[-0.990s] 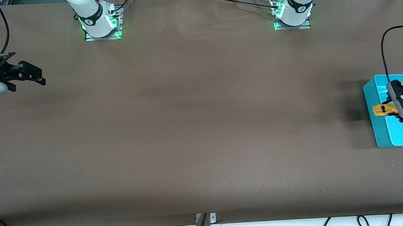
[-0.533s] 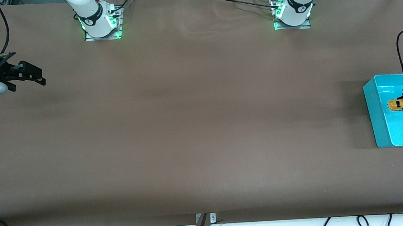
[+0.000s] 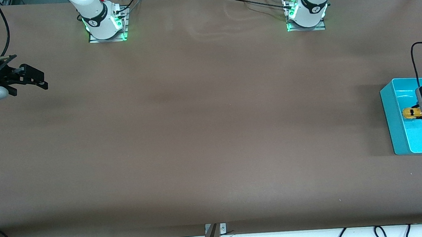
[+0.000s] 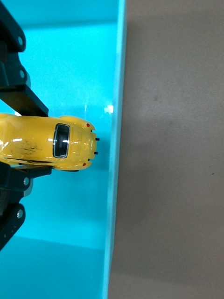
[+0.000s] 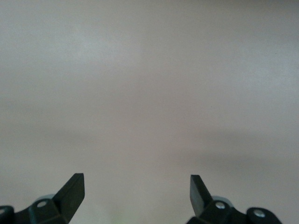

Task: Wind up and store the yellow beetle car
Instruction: 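Lift the car with the left gripper and lower it into the teal box, then open the left gripper to release the car inside the box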

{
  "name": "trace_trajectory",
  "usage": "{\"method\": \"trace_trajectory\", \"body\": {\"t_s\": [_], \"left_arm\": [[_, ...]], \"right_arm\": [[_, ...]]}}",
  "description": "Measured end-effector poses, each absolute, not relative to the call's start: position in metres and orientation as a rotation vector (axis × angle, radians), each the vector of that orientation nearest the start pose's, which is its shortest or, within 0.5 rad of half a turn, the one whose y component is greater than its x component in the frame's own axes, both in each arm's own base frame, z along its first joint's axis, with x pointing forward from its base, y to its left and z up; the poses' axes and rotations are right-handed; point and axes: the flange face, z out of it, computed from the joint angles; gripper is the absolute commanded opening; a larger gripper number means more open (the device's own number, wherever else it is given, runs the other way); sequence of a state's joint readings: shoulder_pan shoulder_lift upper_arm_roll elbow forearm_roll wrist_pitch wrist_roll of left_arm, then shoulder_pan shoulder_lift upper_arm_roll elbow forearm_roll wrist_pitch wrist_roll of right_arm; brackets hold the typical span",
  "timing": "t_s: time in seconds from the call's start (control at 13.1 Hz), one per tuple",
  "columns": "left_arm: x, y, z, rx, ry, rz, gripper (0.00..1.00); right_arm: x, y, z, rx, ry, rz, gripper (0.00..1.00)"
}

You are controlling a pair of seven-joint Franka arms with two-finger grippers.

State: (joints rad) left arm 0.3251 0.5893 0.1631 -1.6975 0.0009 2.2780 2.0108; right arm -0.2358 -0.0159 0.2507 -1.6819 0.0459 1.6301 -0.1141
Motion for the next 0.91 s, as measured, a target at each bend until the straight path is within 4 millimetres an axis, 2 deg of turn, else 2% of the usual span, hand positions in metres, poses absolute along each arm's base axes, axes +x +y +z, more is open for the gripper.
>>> {"method": "trace_trajectory", "body": {"t_s": [0.3,0.76,0.84,0.91], "left_arm": [[0.595,0.300,0.230,-2.197,2.170,0.120,0.06],[0.577,0.296,0.203,-2.166,2.141,0.098,0.08],[0.574,0.295,0.198,-2.165,2.140,0.097,0.14],[0.571,0.295,0.193,-2.166,2.140,0.100,0.48]], "right_arm": [[0.552,0.014,0.585,-3.091,-0.194,0.055,1.00],[0.552,0.014,0.585,-3.091,-0.194,0.056,1.00],[0.552,0.014,0.585,-3.091,-0.194,0.056,1.00],[0.552,0.014,0.585,-3.091,-0.194,0.056,1.00]]}}
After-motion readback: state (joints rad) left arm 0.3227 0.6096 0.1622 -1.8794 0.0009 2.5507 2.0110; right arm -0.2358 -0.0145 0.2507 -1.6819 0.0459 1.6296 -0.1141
